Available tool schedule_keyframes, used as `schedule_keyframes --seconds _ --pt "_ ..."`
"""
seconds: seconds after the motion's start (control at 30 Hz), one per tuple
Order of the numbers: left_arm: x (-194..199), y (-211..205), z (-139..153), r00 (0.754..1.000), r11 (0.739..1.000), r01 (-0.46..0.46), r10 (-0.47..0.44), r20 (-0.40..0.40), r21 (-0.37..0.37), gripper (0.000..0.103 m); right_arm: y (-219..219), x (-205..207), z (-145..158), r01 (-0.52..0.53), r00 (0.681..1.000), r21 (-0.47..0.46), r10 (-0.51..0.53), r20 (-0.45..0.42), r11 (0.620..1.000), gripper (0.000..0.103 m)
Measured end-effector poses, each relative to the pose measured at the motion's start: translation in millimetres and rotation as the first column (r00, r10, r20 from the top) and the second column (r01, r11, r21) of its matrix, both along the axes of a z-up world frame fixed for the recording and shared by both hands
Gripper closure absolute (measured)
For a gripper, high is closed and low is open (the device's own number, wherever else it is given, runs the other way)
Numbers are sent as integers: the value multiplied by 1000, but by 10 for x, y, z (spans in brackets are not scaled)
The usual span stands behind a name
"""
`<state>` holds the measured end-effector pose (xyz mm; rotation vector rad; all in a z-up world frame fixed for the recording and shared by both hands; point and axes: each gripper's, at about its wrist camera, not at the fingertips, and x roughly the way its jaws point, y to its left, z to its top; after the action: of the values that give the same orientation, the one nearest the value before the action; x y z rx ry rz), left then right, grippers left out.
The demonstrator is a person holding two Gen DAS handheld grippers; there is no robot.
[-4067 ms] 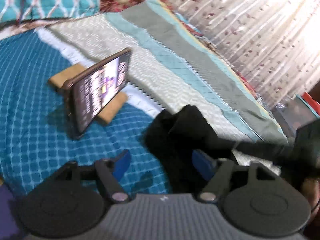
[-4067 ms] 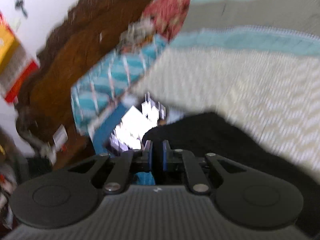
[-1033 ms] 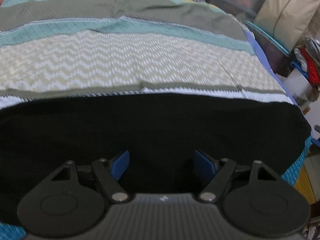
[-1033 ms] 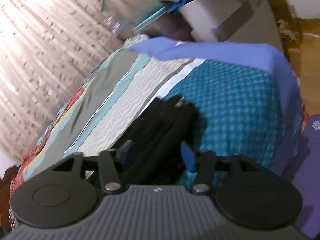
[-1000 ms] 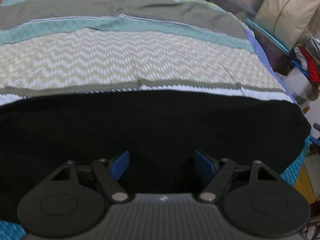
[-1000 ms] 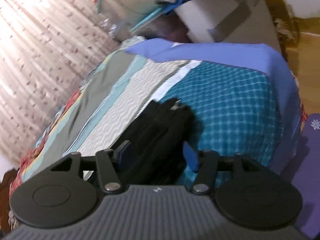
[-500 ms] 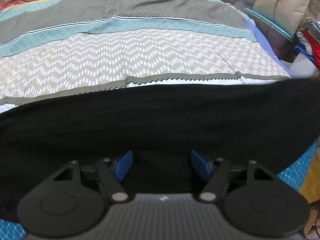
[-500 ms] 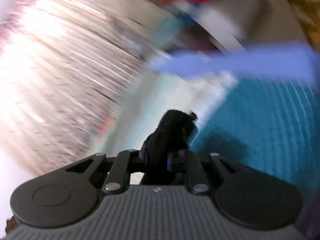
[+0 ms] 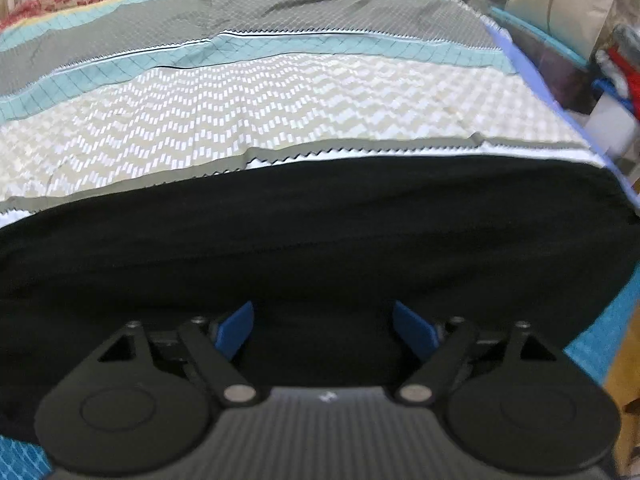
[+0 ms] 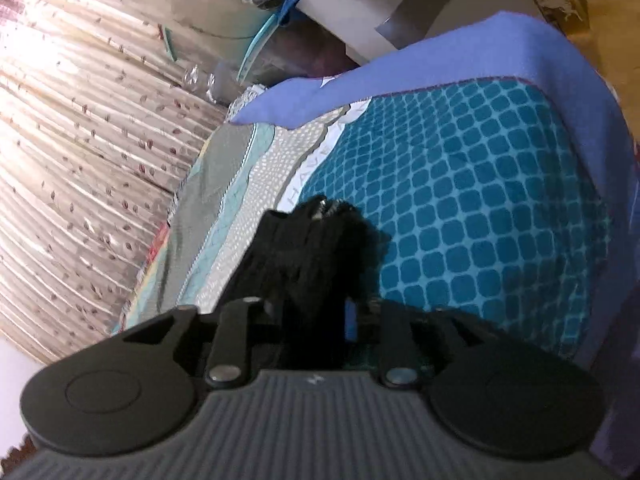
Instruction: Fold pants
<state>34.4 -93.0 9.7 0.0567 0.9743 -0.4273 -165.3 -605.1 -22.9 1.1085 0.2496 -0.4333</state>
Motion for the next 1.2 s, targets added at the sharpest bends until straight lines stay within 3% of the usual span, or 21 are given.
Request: schedule_keyframes --seconds 0.1,0.33,0.53,0.67,0.87,1.1,1.2 --pt "-1 -6 112 1000 998 9 -10 -15 -62 22 16 -52 28 30 999 8 -30 12 1000 52" --pt "142 -542 209 994 990 102 -107 -38 -97 20 45 76 18 16 1000 -26 -17 -26 1000 45" --pt "235 -1343 172 984 985 174 -175 -42 -12 21 151 114 22 -8 998 -46 5 -63 999 45" --pt "271 -1693 50 986 985 151 -145 -77 80 22 117 84 -13 25 998 31 -23 -53 999 45" --pt "187 -1914 -56 987 965 158 -149 -57 209 21 64 54 -63 30 999 124 -27 -26 992 45" --pt "173 -1980 -78 990 958 141 -132 -55 251 18 37 22 -118 24 1000 155 -27 16 988 45" --pt "195 -1970 -88 991 958 131 -119 -62 256 12 46 7 -129 21 999 151 -25 26 988 45"
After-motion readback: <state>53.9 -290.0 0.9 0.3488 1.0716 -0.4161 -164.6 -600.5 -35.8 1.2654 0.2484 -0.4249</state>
